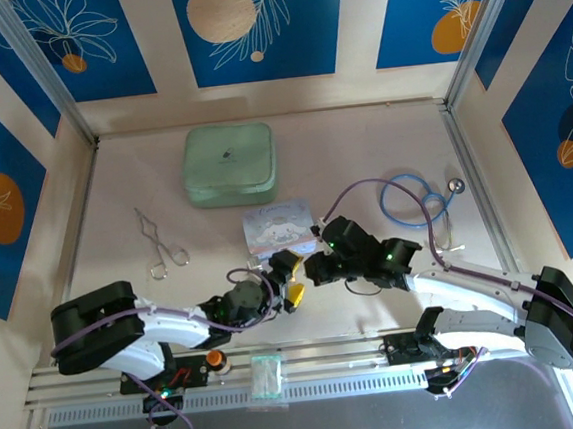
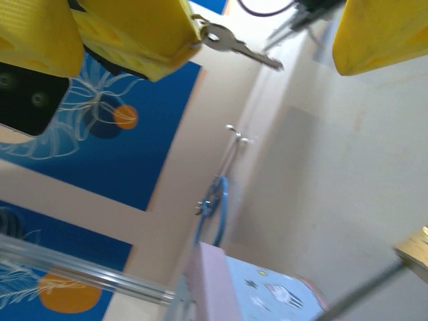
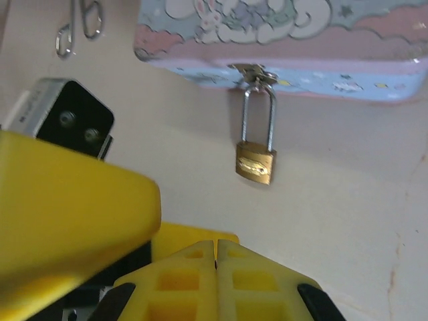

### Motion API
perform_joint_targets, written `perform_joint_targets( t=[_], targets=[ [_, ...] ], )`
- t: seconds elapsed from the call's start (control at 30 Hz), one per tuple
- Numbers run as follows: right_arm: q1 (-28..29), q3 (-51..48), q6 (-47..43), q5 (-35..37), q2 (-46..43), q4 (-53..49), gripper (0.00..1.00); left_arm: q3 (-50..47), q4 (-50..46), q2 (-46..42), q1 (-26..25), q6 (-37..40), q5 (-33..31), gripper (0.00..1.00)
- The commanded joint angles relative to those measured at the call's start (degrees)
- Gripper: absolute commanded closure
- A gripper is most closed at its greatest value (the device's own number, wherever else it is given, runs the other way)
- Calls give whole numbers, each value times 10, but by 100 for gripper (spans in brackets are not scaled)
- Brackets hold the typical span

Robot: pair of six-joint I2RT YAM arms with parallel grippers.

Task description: Unlock the padlock with the key

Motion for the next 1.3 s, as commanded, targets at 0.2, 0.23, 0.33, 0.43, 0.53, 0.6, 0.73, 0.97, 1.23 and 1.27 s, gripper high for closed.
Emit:
perform_joint_targets(
  t=[0.2, 0.23, 0.33, 0.43, 0.53, 0.6, 0.73, 0.97, 1.23, 1.27],
  targets=[
    [33, 21, 18, -1, 22, 77, 100, 10, 165, 69, -18, -53, -30, 2],
    [36, 22, 19, -3, 25, 77, 100, 8, 177, 77, -20, -55, -37, 5],
    [48, 20, 20, 2, 26, 65, 100, -8, 221, 94, -28, -54, -71, 14],
    [58, 5, 28, 7, 15, 57, 100, -18, 229, 94, -29, -55, -86, 24],
    [60, -9, 37, 6, -4, 56, 100, -14, 185, 82, -29, -61, -72, 31],
    [59, -6, 35, 11, -11, 45, 100, -12, 159, 73, -30, -62, -69, 36],
    [59, -5, 34, 20, -23, 31, 100, -16, 119, 49, -30, -60, -75, 49],
    [57, -4, 35, 18, -25, 27, 100, -11, 47, 17, -30, -64, -59, 69],
    [56, -7, 38, 23, -34, 23, 100, -11, -62, -43, -29, -60, -60, 78],
    [56, -7, 39, 21, -34, 23, 100, -9, -76, -50, -29, -57, -62, 78]
  ],
)
